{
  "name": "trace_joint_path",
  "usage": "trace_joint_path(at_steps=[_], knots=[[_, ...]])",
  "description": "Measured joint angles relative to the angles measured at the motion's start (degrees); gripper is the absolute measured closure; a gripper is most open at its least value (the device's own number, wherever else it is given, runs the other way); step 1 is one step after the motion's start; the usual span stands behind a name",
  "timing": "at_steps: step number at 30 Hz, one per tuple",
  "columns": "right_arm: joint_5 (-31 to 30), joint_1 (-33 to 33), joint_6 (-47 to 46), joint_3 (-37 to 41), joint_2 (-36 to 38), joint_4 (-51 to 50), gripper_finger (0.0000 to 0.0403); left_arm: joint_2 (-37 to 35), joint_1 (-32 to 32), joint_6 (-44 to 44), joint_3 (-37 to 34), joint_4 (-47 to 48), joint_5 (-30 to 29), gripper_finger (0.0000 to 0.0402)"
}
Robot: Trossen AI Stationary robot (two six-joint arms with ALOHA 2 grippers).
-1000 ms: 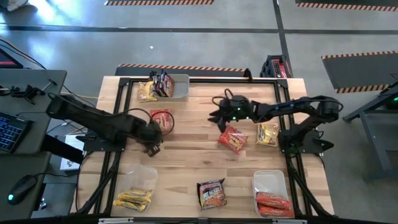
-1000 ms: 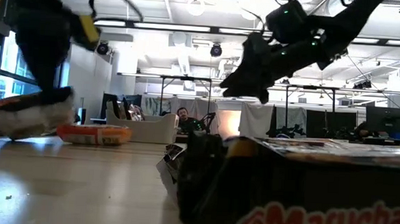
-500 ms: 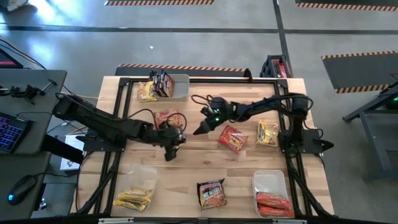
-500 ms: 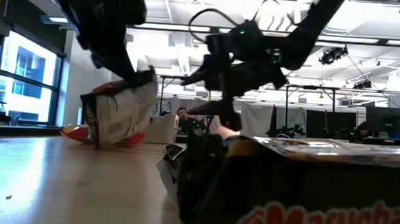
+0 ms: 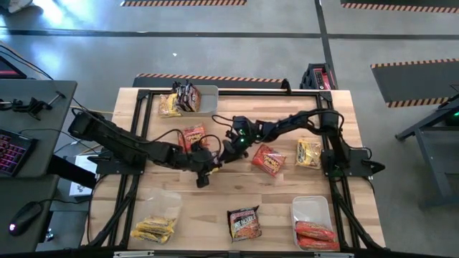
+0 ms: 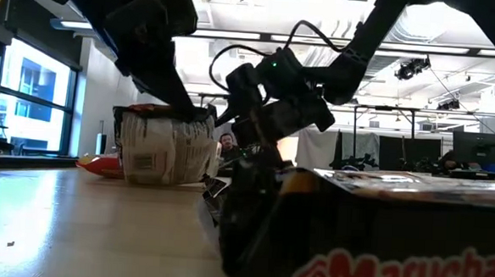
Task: Sort Maruchan noodles
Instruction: Put the top black noodle pack into the gray bin
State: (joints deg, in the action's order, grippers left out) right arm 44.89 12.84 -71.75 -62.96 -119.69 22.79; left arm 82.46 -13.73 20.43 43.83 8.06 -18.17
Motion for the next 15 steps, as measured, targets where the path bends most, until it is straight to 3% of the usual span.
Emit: trace_joint_path(at_steps=[4, 7, 12, 15], knots=[[0.38, -0.74, 1.13, 0.04, 0.0, 0.75, 0.0166, -0.02, 0.04, -1.65, 0.0, -1.83, -0.38, 0.0401], [1.14, -0.89, 7.37, 0.04, 0.02, 3.04, 0.0166, -0.02, 0.04, -2.54, 0.0, -2.46, -0.4, 0.0401], [3.49, -0.1, 32.85, 0.04, 0.32, 1.84, 0.0166, -0.87, 0.04, -3.26, 0.0, -2.36, -0.4, 0.0401], [1.86, 0.11, 50.63, 0.04, 1.65, -0.48, 0.0166, -2.09, 0.08, -3.63, 0.0, -1.94, -0.41, 0.0401]])
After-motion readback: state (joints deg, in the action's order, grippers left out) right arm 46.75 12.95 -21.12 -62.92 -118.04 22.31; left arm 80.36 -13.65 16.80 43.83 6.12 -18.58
